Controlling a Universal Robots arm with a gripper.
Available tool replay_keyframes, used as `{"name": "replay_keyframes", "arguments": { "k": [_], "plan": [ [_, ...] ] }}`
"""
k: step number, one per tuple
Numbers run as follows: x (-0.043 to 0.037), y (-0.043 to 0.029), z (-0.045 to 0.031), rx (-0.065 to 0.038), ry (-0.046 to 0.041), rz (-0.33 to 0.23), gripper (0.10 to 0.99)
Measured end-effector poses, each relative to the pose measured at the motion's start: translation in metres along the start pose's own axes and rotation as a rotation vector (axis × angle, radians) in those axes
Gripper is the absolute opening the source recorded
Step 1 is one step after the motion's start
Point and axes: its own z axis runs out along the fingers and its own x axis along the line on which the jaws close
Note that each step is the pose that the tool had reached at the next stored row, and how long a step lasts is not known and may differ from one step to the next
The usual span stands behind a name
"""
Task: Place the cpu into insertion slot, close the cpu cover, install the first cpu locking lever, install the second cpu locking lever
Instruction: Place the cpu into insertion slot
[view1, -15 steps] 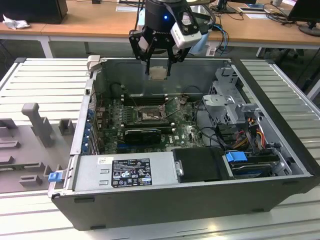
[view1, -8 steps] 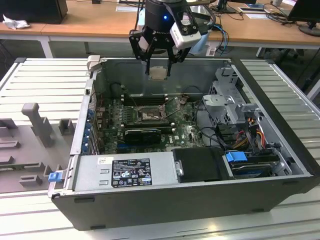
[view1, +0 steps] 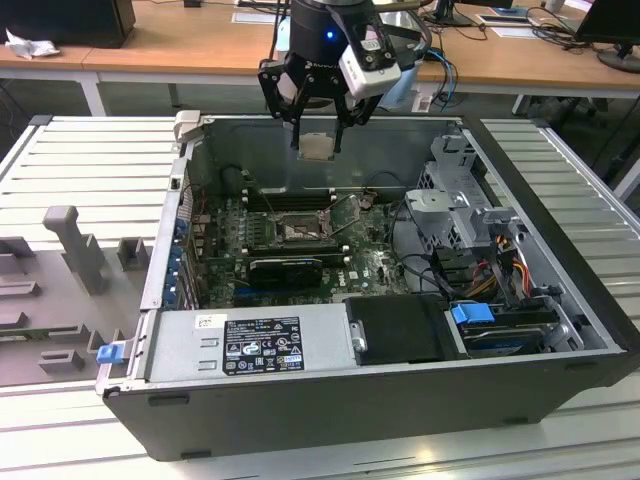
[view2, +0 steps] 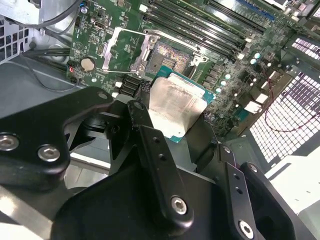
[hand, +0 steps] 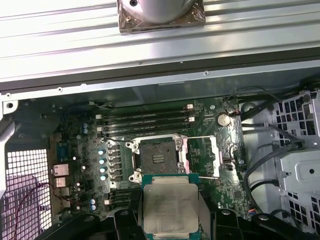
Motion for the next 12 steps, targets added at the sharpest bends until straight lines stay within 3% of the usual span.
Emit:
{"name": "replay_keyframes", "arguments": {
  "k": [12],
  "plan": [
    [0.0,0.0,0.0001,0.0,-0.0019,0.021,0.533]
  ]
}}
